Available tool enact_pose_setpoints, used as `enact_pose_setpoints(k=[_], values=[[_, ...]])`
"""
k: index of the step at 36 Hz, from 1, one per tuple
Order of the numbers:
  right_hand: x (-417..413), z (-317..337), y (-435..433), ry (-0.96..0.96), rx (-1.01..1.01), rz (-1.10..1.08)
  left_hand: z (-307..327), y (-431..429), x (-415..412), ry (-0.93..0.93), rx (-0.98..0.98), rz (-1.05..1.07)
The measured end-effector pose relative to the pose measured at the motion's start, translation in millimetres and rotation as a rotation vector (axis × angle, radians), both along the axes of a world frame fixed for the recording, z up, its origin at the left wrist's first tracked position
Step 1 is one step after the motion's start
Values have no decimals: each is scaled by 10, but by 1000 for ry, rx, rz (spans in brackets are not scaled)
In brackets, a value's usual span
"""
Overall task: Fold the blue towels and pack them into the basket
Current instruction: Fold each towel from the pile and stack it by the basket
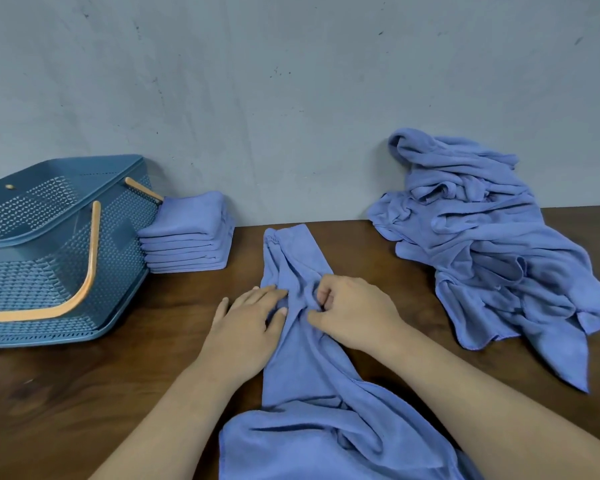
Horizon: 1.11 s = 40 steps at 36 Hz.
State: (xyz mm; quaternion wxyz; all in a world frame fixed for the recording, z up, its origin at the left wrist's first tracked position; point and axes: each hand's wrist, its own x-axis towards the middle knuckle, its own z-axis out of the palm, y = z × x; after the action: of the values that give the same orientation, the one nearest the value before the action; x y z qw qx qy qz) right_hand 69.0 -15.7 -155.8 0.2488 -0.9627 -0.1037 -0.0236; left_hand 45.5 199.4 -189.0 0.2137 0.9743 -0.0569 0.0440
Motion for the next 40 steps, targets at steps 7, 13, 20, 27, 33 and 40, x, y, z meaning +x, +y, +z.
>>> enact_pose_setpoints(k=[7, 13, 20, 27, 33, 40], values=[[299, 185, -433, 71, 126, -137, 50, 104, -6, 20, 20, 166], [343, 348, -717, 306, 0, -158, 80, 139, 13, 40, -1, 248], [297, 495, -719, 616, -145, -72, 52, 95, 55, 37, -47, 188], [352, 328, -693, 166, -153, -89, 25, 99, 61, 40, -39, 153], [397, 246, -711, 106, -122, -140, 44, 143, 62, 65, -36, 162], [459, 412, -936, 253, -412, -224, 113, 227, 78, 73, 67, 277]])
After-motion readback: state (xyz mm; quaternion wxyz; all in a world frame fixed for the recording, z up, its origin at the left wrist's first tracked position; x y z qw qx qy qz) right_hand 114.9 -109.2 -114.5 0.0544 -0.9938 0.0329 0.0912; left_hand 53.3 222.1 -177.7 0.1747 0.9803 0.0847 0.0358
